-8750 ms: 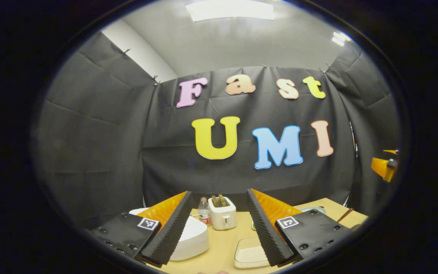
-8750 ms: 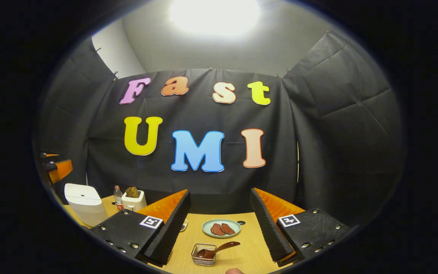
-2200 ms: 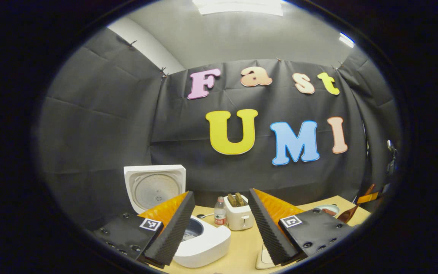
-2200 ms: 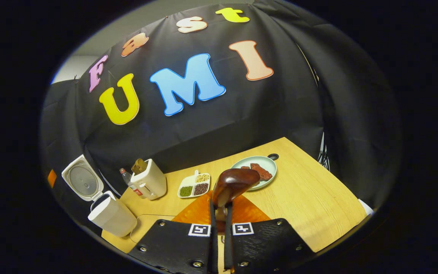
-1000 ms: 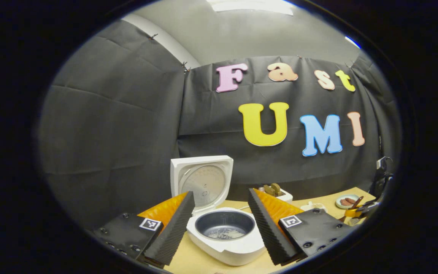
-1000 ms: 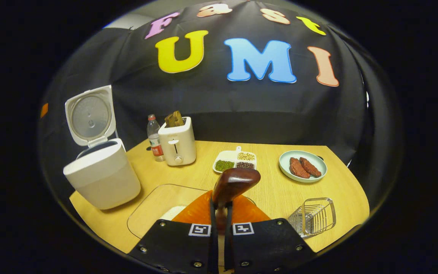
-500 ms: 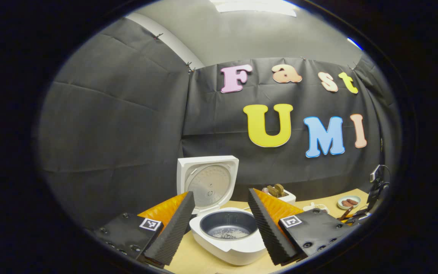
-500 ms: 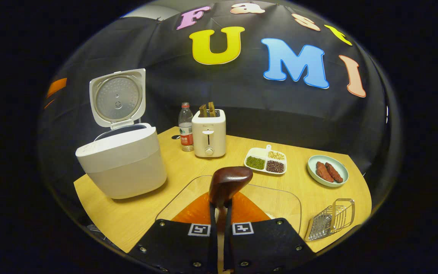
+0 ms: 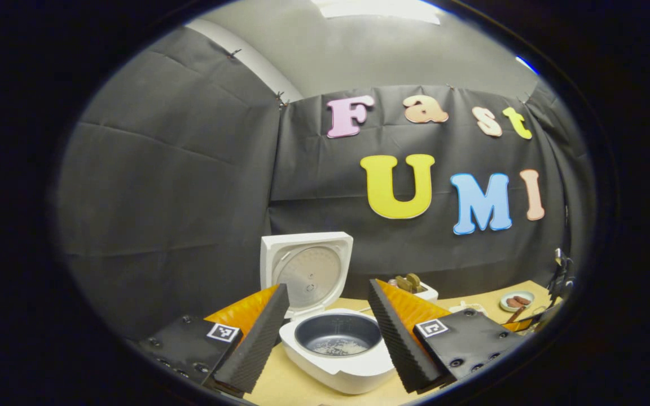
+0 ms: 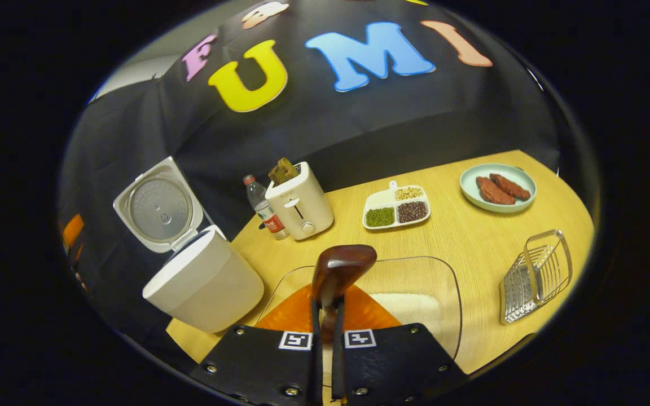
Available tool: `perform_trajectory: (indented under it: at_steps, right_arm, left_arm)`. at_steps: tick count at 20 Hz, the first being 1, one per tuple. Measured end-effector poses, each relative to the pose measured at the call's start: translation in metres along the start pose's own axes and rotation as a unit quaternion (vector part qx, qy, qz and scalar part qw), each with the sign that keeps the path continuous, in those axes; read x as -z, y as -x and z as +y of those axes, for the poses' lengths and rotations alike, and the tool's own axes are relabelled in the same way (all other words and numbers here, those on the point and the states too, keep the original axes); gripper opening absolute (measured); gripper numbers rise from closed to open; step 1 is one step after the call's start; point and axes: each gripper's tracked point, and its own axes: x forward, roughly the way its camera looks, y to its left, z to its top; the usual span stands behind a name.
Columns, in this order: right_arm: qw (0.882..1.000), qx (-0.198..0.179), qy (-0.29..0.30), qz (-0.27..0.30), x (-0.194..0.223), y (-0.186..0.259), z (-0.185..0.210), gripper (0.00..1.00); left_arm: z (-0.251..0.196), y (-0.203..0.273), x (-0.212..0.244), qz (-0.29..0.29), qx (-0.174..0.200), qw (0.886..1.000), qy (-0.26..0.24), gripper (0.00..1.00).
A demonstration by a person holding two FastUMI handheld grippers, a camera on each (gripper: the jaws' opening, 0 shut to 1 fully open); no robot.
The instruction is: Close the left gripper, press the button to open the rice cooker; take a wooden spoon from the chopstick holder with the right hand, scoop a spoonful of rice and pour it into the rice cooker, then put the wooden spoon back into the chopstick holder.
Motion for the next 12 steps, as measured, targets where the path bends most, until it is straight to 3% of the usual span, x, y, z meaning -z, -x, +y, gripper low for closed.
perform_trajectory:
  at_steps: [5,7,12]
  right_arm:
    - [0.993,-0.022,-0.118,-0.005,-0.004,0.007,-0.024,0.07]
    - [0.987,-0.033,-0.156,-0.012,-0.007,0.011,-0.030,0.07]
    - [0.970,-0.059,-0.234,-0.038,-0.026,0.027,-0.036,0.06]
  left_arm:
    - [0.009,-0.001,0.000,0.012,-0.014,1.000,0.007,0.95]
    - [0.011,0.000,-0.005,0.009,-0.018,1.000,0.003,0.99]
    - [0.003,0.003,-0.017,-0.007,-0.013,1.000,-0.010,0.97]
